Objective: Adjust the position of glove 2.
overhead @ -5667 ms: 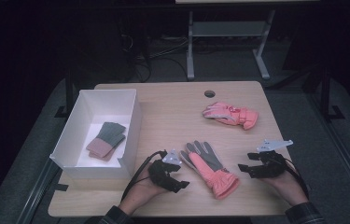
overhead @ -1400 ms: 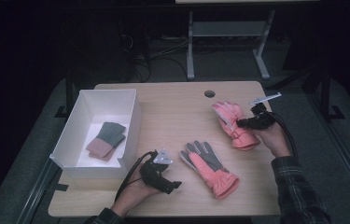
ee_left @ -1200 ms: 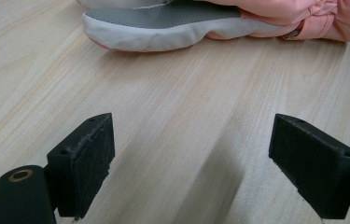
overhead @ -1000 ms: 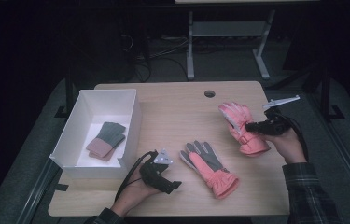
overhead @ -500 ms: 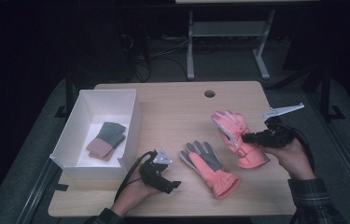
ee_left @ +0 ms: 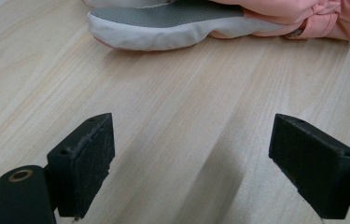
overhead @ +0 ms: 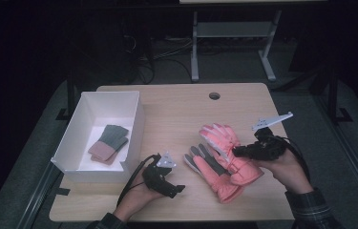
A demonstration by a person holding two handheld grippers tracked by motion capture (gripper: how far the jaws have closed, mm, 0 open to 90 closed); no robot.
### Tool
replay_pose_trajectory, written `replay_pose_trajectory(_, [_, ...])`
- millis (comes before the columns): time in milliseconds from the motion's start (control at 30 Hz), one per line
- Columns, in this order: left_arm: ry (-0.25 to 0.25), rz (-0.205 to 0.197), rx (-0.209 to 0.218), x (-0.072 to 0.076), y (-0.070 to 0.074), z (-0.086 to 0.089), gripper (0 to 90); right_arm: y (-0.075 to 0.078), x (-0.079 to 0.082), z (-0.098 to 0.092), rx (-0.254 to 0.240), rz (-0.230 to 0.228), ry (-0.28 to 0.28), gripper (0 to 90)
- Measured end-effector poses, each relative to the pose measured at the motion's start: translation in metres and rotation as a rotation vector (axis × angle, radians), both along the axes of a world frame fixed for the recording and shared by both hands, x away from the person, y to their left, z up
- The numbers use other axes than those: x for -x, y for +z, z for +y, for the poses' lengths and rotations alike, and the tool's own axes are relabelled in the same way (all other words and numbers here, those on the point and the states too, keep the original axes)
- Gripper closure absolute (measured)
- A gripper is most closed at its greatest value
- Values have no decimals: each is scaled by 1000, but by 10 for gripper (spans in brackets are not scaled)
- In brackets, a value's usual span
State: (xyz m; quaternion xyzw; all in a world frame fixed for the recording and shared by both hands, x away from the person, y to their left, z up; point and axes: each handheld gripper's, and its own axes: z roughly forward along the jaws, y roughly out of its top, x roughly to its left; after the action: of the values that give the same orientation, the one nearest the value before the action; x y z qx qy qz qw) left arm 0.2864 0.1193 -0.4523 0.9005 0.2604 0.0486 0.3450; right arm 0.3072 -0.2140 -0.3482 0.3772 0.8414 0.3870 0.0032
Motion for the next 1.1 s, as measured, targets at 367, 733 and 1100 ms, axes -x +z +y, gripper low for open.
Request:
replay_pose_trajectory(367, [2,7,-4,1,-1,-1,139,-13,1,22,14,31,39,887])
replay_pose_trajectory(733, [-6,5,-14,0,-1,-1,138,-35,-4,35,50,70,49,886])
replay_pose_trajectory(1100, [-8,-2,-16,1,-1,-2,138,-53,-4,53,149,75,52,873])
